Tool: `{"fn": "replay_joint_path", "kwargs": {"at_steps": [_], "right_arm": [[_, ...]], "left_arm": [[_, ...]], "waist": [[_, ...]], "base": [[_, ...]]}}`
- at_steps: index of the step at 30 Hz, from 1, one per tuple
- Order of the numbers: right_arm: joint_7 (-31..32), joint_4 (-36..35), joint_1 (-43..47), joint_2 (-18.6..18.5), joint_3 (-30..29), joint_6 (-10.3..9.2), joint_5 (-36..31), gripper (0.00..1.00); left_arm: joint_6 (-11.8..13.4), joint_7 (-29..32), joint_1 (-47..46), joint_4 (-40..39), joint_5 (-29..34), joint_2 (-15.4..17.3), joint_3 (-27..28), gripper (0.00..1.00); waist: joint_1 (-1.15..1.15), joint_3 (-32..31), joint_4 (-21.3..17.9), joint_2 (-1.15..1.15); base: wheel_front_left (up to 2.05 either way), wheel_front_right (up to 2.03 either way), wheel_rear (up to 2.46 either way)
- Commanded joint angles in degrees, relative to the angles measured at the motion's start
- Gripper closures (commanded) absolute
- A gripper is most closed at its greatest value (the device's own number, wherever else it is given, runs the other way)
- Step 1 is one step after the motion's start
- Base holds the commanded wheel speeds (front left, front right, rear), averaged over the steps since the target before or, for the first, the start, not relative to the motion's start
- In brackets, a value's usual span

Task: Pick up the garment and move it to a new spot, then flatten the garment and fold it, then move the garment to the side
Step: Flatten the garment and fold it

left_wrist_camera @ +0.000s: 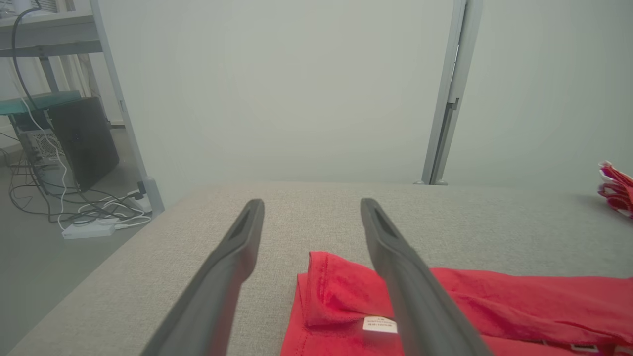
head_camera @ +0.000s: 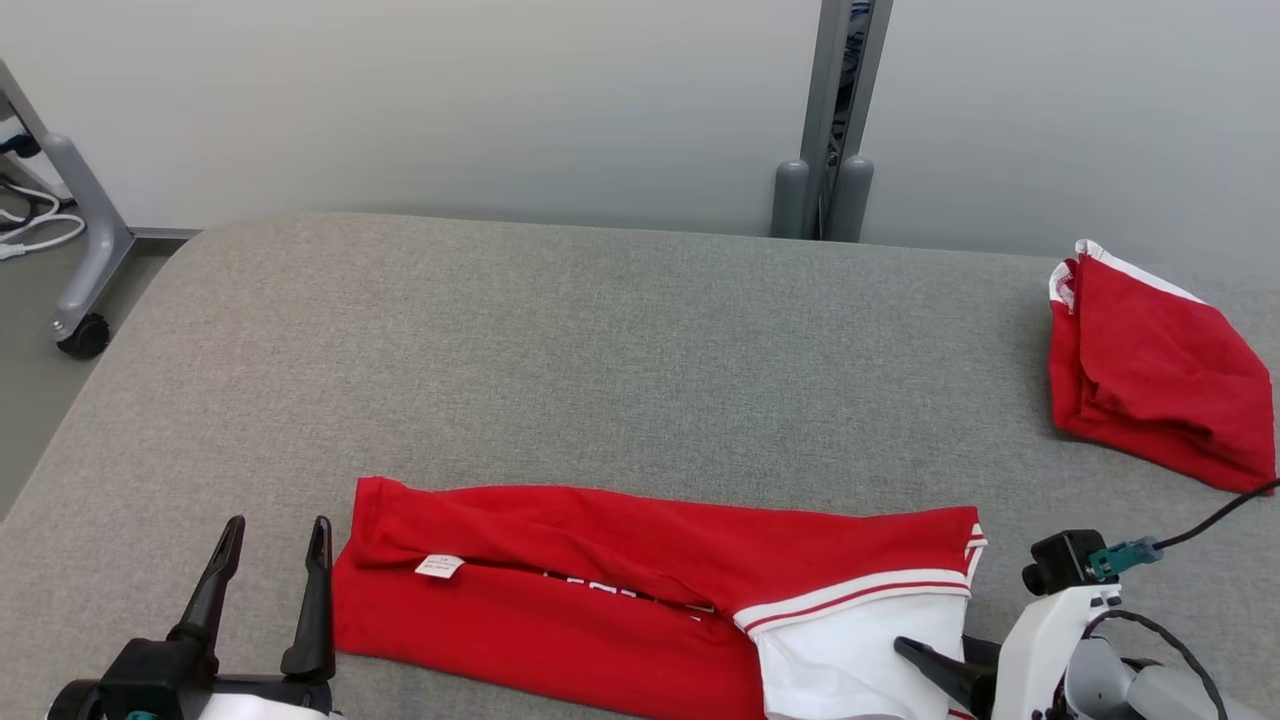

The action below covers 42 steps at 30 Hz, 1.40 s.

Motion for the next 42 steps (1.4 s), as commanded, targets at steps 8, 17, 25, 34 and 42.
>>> {"fn": "replay_joint_path", "kwargs": {"at_steps": [8,17,25,34,42], "right_arm": [[-2.9,0.15,-0.3,0.65,-0.55,0.01,-0.79,1.0],[-5.88,0.28,-0.12,-3.91,-2.26,-0.01,-1.57,1.0],[-6.5,-2.42,-0.42,-7.86,-4.52,0.0,-2.81,1.0],[-1.88,-18.19,0.17,-9.19,-5.51,0.01,5.98,1.0],[1.05,-28.3,-1.83,-8.68,-6.11,0.01,12.64,1.0]], "left_arm": [[-0.02,-0.02,-0.57,0.28,-0.03,0.16,0.45,0.0],[-0.02,-0.02,-0.41,0.09,0.04,-0.15,0.65,0.0],[-0.02,-0.02,-0.75,0.16,-0.06,-0.44,0.27,0.0],[-0.02,-0.02,-1.1,0.56,-0.37,-0.34,-0.32,0.0],[-0.02,-0.02,-1.68,0.73,-0.4,-0.54,-1.19,0.0]], "waist": [[0.0,0.06,0.8,0.0],[0.0,0.05,-0.85,0.0],[0.0,0.02,-2.22,0.0],[0.0,0.01,-2.4,0.0],[0.0,-0.13,-1.22,0.0]], "base": [[0.0,0.0,0.0],[0.0,0.0,0.0],[0.0,0.0,0.0],[0.0,0.0,0.0],[0.0,0.0,0.0]]}}
